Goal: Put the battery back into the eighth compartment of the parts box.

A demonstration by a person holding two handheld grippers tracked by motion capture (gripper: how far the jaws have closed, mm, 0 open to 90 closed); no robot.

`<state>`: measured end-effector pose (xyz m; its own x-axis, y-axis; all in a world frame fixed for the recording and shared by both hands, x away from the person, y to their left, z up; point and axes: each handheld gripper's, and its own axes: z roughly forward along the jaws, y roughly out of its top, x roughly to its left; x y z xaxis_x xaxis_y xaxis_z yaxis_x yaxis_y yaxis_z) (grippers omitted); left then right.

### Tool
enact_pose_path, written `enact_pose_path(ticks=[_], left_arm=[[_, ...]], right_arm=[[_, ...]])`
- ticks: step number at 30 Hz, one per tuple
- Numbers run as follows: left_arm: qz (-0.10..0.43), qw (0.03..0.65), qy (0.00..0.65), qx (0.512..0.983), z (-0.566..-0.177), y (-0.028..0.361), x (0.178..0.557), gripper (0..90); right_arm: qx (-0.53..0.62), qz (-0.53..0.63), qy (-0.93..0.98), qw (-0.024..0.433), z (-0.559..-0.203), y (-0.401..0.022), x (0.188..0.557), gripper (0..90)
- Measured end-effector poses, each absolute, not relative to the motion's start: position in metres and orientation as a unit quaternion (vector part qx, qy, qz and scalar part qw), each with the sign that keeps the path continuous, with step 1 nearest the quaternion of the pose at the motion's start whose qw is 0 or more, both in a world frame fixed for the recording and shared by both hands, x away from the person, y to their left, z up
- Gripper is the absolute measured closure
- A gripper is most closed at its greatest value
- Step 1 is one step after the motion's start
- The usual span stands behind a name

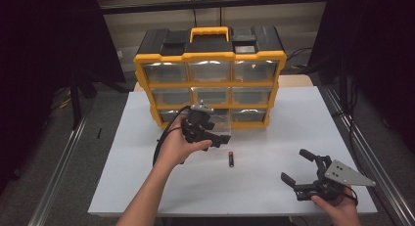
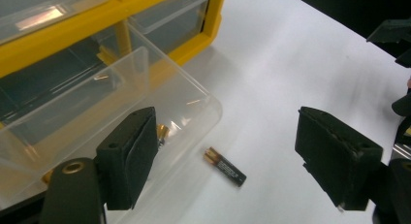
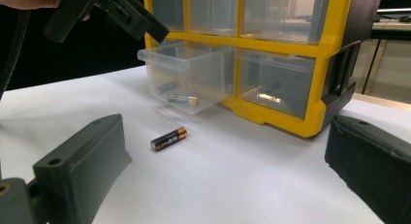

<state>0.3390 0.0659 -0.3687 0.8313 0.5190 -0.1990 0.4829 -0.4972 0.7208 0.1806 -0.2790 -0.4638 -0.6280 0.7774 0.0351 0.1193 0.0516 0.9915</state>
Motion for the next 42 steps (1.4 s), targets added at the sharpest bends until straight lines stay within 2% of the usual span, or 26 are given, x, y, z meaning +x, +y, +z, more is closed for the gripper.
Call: enact_pose_path(ticks=[24, 25, 35, 42], left_arm=[[-0.014, 0.422, 0.262, 0.868, -0.391, 0.057, 0.313, 17.4], [-0.003, 0.416, 0.266, 0.87, -0.392, 0.056, 0.312, 17.5], [-0.006, 0.417, 0.265, 0.869, -0.408, 0.053, 0.306, 19.1], [-0.004, 0.409, 0.276, 0.869, -0.419, 0.05, 0.304, 24.7]], right_arm=[[0.334, 0.602, 0.672, 0.272, -0.464, -0.279, 0.18, 0.8], [0.334, 0.602, 0.672, 0.272, -0.464, -0.279, 0.18, 0.8], [0.334, 0.602, 0.672, 0.273, -0.464, -0.279, 0.18, 0.9], [0.332, 0.603, 0.672, 0.273, -0.464, -0.279, 0.18, 1.0]])
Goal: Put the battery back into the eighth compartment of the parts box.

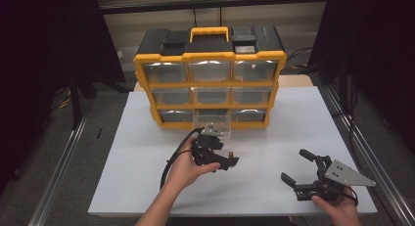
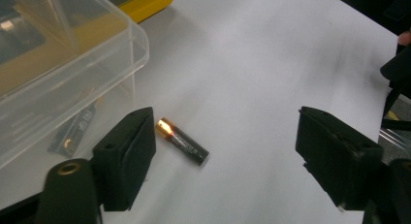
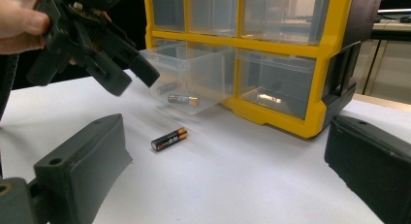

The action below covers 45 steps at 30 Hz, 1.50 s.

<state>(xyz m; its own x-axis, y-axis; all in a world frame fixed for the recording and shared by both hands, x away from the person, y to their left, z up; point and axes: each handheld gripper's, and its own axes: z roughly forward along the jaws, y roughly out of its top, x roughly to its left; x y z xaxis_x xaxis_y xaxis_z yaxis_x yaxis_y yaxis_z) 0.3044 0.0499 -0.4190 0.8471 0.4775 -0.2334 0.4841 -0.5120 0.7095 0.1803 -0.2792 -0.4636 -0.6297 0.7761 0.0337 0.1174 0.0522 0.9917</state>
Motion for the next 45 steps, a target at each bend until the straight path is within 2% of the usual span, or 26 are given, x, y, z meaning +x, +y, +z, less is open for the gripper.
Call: enact_pose_path(ticks=[4, 10, 17, 25, 35, 45], left_arm=[[0.007, 0.392, 0.288, 0.874, -0.428, 0.046, 0.303, 29.2], [0.034, 0.374, 0.307, 0.874, -0.441, 0.04, 0.302, 41.7], [0.055, 0.36, 0.321, 0.874, -0.454, 0.034, 0.302, 49.9], [0.064, 0.357, 0.342, 0.867, -0.464, 0.029, 0.304, 55.2], [0.072, 0.346, 0.339, 0.872, -0.471, 0.025, 0.306, 59.2], [0.083, 0.336, 0.345, 0.872, -0.474, 0.024, 0.307, 69.0]], right_arm=[[0.332, 0.602, 0.672, 0.273, -0.464, -0.279, 0.18, 1.0], [0.332, 0.603, 0.672, 0.272, -0.463, -0.28, 0.18, 1.1], [0.333, 0.603, 0.672, 0.274, -0.463, -0.279, 0.18, 1.1], [0.331, 0.603, 0.673, 0.273, -0.463, -0.279, 0.18, 1.2], [0.33, 0.603, 0.673, 0.273, -0.463, -0.279, 0.181, 1.3], [0.331, 0.603, 0.673, 0.273, -0.464, -0.279, 0.18, 1.3]])
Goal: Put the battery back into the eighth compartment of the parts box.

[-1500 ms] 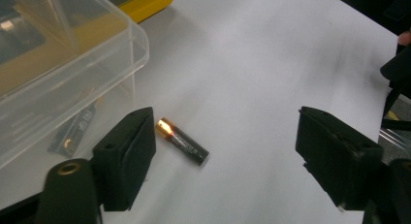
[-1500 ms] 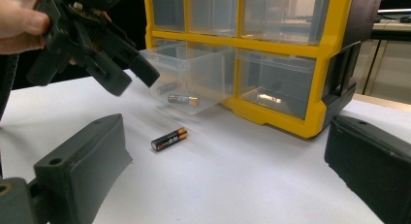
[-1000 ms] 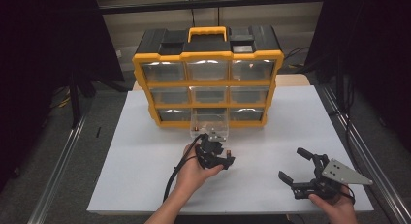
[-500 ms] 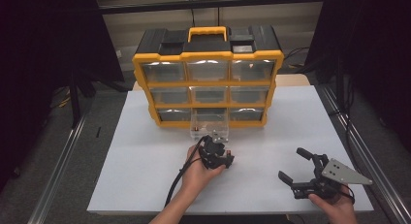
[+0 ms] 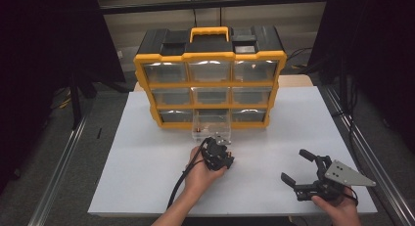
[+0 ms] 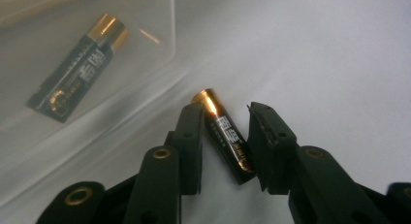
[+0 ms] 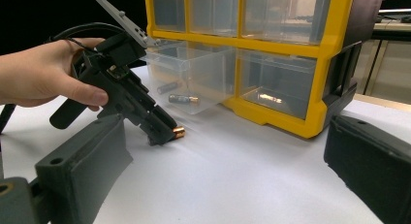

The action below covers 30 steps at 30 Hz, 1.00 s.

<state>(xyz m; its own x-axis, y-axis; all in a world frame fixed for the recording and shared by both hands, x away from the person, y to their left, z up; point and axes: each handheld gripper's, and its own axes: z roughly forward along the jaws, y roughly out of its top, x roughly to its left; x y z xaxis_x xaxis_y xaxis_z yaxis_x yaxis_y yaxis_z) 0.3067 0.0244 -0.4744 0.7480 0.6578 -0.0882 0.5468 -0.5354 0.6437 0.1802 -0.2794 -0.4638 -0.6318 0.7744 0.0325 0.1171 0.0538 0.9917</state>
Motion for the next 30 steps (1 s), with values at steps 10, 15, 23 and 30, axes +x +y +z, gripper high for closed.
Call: enact_pose_path(ticks=[10, 15, 23, 30], left_arm=[[0.093, 0.326, 0.349, 0.874, -0.474, 0.024, 0.307, 77.3], [0.067, 0.329, 0.346, 0.876, -0.473, 0.028, 0.311, 77.4], [0.033, 0.35, 0.349, 0.869, -0.47, 0.033, 0.315, 77.4], [0.007, 0.363, 0.338, 0.868, -0.454, 0.04, 0.318, 77.4]], right_arm=[[0.331, 0.603, 0.673, 0.273, -0.464, -0.279, 0.18, 1.3], [0.331, 0.602, 0.673, 0.273, -0.464, -0.28, 0.18, 1.4], [0.333, 0.602, 0.673, 0.272, -0.464, -0.28, 0.18, 1.3], [0.333, 0.603, 0.672, 0.273, -0.464, -0.28, 0.18, 1.3]])
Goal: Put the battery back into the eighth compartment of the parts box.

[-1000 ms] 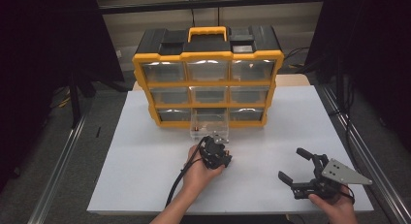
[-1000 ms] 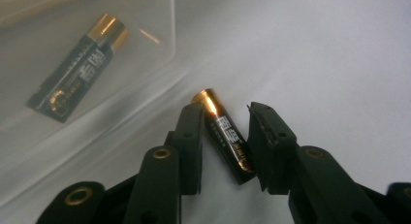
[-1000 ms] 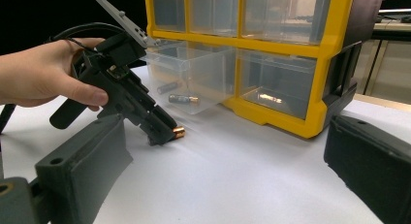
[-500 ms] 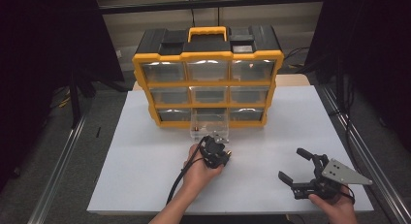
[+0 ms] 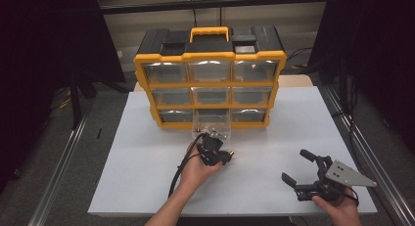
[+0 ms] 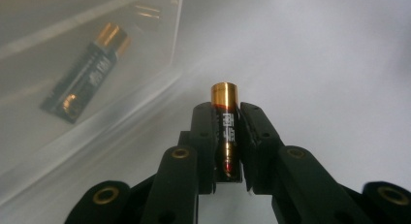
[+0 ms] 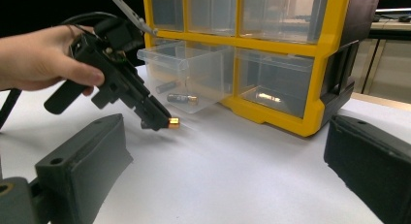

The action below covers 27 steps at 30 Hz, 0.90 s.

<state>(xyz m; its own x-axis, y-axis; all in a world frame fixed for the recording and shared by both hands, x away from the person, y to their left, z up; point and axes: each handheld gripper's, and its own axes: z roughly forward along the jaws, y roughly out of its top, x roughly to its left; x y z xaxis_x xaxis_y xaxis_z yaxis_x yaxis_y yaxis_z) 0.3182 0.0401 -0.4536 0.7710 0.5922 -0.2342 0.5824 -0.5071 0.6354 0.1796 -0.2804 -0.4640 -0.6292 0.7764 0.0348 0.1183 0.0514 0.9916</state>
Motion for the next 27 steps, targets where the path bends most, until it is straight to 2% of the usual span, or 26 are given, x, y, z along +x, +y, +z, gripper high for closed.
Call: enact_pose_path(ticks=[8, 27], left_arm=[[-0.012, 0.379, 0.327, 0.866, -0.44, 0.045, 0.32, 77.4], [-0.019, 0.38, 0.301, 0.874, -0.412, 0.048, 0.323, 77.4]], right_arm=[[0.332, 0.601, 0.673, 0.273, -0.464, -0.28, 0.179, 1.3], [0.332, 0.601, 0.673, 0.276, -0.463, -0.281, 0.179, 1.3]])
